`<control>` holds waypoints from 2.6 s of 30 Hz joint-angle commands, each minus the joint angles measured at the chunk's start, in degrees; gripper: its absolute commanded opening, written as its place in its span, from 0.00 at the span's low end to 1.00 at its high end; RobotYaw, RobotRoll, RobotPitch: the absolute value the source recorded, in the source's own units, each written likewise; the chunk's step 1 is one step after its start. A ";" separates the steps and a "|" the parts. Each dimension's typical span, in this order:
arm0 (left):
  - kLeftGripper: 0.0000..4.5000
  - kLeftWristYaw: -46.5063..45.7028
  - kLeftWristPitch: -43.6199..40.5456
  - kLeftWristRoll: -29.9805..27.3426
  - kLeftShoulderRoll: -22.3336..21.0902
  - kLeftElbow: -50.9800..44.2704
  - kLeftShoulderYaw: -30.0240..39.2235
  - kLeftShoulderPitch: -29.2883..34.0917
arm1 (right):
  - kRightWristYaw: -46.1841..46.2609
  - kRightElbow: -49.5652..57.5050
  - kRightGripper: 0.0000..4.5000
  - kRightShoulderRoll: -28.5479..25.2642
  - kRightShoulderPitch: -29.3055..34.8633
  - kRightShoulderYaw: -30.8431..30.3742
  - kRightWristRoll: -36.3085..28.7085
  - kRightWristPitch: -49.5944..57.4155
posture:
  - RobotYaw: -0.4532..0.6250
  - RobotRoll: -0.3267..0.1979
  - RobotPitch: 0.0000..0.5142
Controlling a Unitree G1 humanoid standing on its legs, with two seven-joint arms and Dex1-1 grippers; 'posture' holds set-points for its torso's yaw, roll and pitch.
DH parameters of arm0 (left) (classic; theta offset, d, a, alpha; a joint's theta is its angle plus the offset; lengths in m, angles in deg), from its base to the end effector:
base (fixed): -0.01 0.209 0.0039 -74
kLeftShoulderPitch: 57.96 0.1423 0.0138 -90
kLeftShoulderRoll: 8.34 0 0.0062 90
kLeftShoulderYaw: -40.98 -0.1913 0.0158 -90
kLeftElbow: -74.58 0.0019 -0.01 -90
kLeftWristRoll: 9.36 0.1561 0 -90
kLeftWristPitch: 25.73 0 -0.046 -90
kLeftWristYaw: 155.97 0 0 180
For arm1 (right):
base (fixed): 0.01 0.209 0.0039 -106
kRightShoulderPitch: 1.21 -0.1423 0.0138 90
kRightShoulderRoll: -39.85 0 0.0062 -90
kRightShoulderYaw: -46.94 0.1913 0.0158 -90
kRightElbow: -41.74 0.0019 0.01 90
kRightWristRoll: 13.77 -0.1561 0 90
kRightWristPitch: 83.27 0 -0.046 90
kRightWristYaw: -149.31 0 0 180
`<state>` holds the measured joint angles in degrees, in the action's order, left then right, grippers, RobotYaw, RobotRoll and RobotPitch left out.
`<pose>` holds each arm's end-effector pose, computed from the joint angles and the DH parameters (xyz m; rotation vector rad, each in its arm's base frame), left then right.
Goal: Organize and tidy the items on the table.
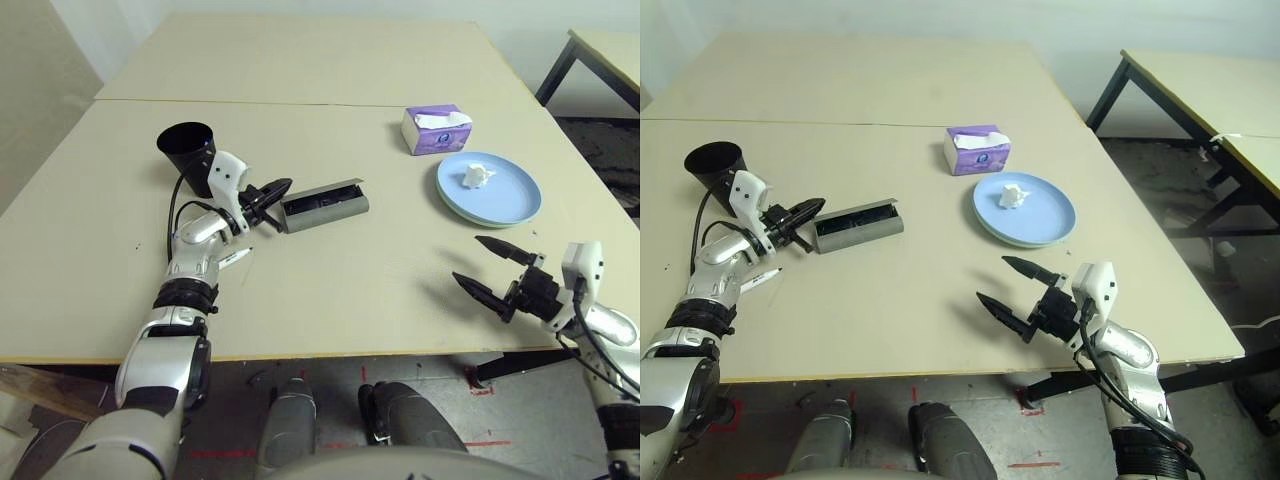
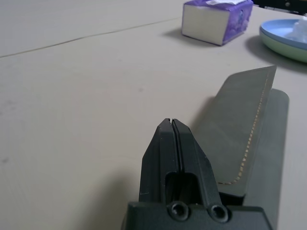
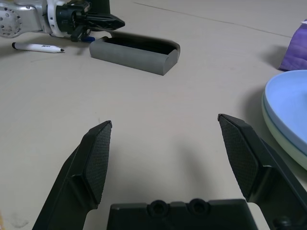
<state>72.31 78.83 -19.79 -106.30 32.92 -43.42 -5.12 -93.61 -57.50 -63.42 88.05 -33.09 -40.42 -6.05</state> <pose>0.3326 0.2571 0.0884 0.1907 -0.0347 -0.6539 0.2164 -0.2928 0.0660 -0.1420 -0.1232 0.8743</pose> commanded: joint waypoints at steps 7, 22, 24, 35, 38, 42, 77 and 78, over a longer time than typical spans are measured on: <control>0.01 5.44 -3.24 0.54 -2.20 -8.89 -2.83 6.41 | 0.14 -0.14 1.00 0.62 -0.30 -0.70 0.03 0.76 | 0.36 0.62 0.25; 0.01 9.89 -7.76 -0.16 -4.56 -18.03 -4.62 11.50 | -0.32 -0.82 1.00 1.11 -0.70 -1.03 0.17 1.04 | 0.36 0.62 0.25; 0.01 10.50 -8.52 -0.31 -4.58 -19.25 -4.97 12.04 | -0.42 -0.88 1.00 1.11 -0.66 -1.05 0.18 1.05 | 0.35 0.62 0.25; 0.01 12.58 -11.73 -1.66 -7.08 -25.88 -4.96 15.40 | -0.90 -0.87 1.00 0.89 -0.79 -1.10 0.20 1.21 | 0.34 0.62 0.24; 0.01 13.19 -14.15 -3.26 -9.31 -28.84 -3.33 15.73 | -1.81 -0.88 1.00 0.53 -0.73 -1.39 0.47 0.85 | 0.35 0.62 0.24; 0.01 15.80 -18.68 -6.61 -14.07 -34.01 -1.03 17.62 | -3.69 -1.83 1.00 0.27 -1.04 -1.82 0.58 -0.29 | 0.35 0.62 0.23; 0.99 33.01 -53.00 -8.19 -58.60 -58.52 -4.00 28.85 | -14.83 2.75 1.00 4.07 -7.59 -12.94 0.41 0.05 | 0.37 0.62 0.30; 0.99 33.05 -54.17 -7.96 -59.06 -59.27 -5.05 27.88 | -14.70 3.01 1.00 4.04 -7.37 -13.02 0.37 0.11 | 0.37 0.62 0.30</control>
<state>104.89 26.78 -28.38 -164.45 -24.45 -46.39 23.69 -108.42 -55.30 -59.21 79.70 -45.67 -40.04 -6.35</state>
